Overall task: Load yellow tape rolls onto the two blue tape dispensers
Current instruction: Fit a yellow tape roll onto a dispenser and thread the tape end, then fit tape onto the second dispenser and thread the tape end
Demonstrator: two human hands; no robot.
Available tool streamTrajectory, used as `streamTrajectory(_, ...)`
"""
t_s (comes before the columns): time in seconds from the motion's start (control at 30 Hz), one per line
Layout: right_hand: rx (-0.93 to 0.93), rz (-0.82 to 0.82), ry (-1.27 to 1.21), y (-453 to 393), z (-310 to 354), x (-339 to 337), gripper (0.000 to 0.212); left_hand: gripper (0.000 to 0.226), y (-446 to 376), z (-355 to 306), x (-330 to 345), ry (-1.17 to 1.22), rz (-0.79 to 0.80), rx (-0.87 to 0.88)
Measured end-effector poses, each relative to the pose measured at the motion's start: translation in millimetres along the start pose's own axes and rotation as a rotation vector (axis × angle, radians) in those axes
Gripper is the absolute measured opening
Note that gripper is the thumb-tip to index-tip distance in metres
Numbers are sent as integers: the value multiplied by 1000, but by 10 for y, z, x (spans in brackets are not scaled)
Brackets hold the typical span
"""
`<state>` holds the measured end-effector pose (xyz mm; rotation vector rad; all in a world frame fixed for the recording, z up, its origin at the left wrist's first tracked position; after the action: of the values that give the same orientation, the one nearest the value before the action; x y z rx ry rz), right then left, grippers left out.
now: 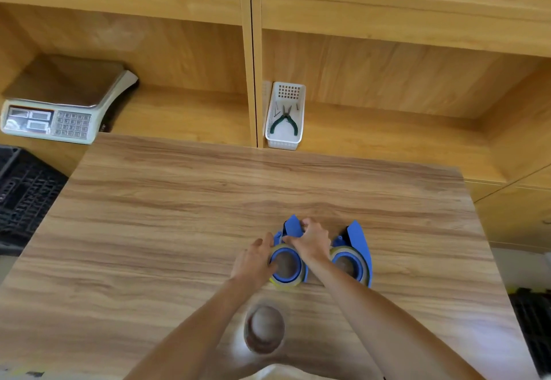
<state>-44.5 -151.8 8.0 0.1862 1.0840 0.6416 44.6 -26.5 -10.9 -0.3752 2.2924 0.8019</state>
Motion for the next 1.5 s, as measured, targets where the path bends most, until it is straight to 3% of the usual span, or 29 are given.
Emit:
streamTrajectory(0.5,-22,-1,15,-211,63,119,47,40,-223,141,-1,-5,-3,-19)
streamTrajectory(0.87,-118,164,106,-188,-139,85,42,29,-30,85,-140,-8,-118,-49)
streamTrajectory(1.03,-159,137,89,-124,-248,-130,25,29,98,-69,-161,29,-189,-14)
streamTrajectory(1.27,-166,94,-10,7,-516,-339,38,23,252,-326,2,16,-199,28)
streamTrajectory(1.5,-188,46,-54,79,-801,-565,32,19,286,-650,276,5,-145,92)
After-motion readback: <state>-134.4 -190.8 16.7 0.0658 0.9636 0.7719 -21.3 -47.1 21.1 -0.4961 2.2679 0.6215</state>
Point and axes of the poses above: each hand's wrist, its own y-axis away from the middle knuckle, its own x-axis out of the palm, z = x × y, the point moved 6 cm from there along -y, towards the middle knuckle, and after that the axes turned 8 degrees about y, right-handed, at the moved point
